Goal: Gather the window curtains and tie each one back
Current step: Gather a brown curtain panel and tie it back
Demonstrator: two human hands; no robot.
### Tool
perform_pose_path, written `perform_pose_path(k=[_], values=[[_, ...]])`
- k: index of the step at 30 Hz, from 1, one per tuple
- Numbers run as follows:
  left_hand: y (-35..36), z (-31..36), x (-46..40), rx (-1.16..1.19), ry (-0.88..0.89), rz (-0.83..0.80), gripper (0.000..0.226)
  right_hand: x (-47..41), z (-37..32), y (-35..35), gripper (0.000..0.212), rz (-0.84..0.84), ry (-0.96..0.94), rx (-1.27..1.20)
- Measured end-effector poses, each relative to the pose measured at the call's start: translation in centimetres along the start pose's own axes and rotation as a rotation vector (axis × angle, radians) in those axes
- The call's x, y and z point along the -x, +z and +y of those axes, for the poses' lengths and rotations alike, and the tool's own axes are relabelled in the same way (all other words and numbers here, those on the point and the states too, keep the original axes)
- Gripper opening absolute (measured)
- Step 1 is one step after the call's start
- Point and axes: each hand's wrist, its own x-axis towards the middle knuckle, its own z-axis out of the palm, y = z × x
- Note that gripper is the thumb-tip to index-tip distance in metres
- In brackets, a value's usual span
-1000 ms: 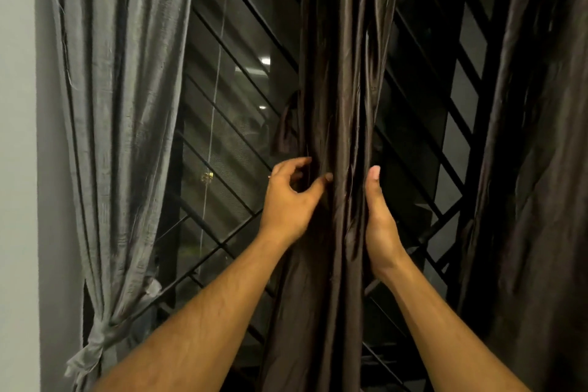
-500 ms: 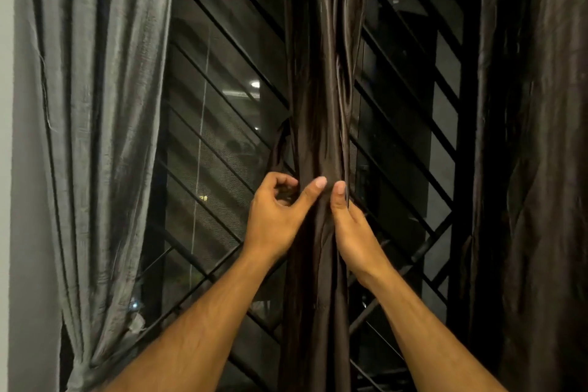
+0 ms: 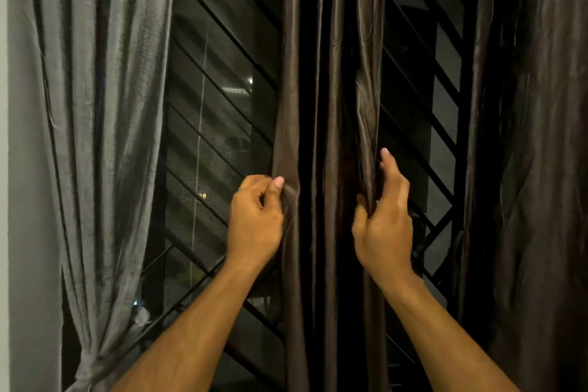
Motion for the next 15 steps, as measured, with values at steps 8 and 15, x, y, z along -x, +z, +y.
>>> perform_pose_path(k=[8, 15], values=[[-1.2, -0.5, 1.0, 0.027, 0.120, 0.087, 0.009, 2.1, -2.2, 0.9, 0.038, -0.039, -0.006, -0.032], [-0.9, 0.0, 2.2, -0.026, 0.175, 0.107, 0.021, 2.1, -3.5, 2.0, 0.043, 0.043, -0.080, 0.035]])
